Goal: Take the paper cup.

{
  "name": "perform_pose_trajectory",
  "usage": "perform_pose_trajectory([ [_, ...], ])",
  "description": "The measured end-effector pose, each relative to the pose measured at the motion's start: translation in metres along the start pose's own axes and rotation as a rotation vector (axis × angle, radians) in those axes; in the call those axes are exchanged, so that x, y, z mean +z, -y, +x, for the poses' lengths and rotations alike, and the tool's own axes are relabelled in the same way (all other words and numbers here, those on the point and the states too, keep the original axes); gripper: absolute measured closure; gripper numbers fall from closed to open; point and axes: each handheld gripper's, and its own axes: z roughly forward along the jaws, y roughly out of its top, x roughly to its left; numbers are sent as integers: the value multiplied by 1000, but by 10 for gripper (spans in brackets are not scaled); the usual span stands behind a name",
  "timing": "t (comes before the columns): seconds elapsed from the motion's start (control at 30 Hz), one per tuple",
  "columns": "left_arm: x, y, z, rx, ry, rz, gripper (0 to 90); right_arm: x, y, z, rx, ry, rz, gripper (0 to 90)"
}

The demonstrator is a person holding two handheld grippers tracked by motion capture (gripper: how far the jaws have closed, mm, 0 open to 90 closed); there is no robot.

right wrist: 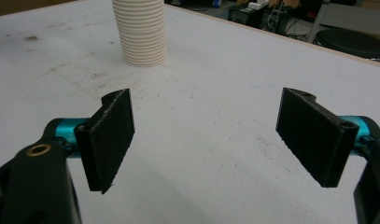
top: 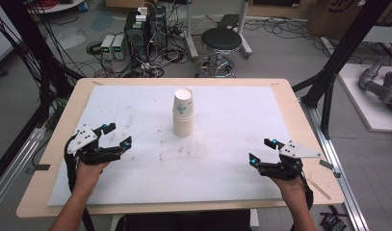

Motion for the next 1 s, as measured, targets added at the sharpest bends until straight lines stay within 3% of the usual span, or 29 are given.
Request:
perform_pose_trajectory([
  [0.23,14,-22,-2,9,37,3,172,1,-2,0,-2,-4,-3,196],
  [0.33,26,-39,-4,7,74,-1,170,1,-3,0,-4,-4,-4,195],
  [0.63,51,-63,-8,-5,138,1,170,0,-3,0,-5,-3,-6,196],
  [0.77,67,-74,-11,-3,166,21,170,-1,-3,1,-4,-3,-5,196],
  [0.8,75,-81,-12,3,189,24,170,-1,-3,1,-3,-4,-7,195],
  [1.0,95,-93,-17,9,220,45,170,0,-2,1,-7,-5,-4,195],
])
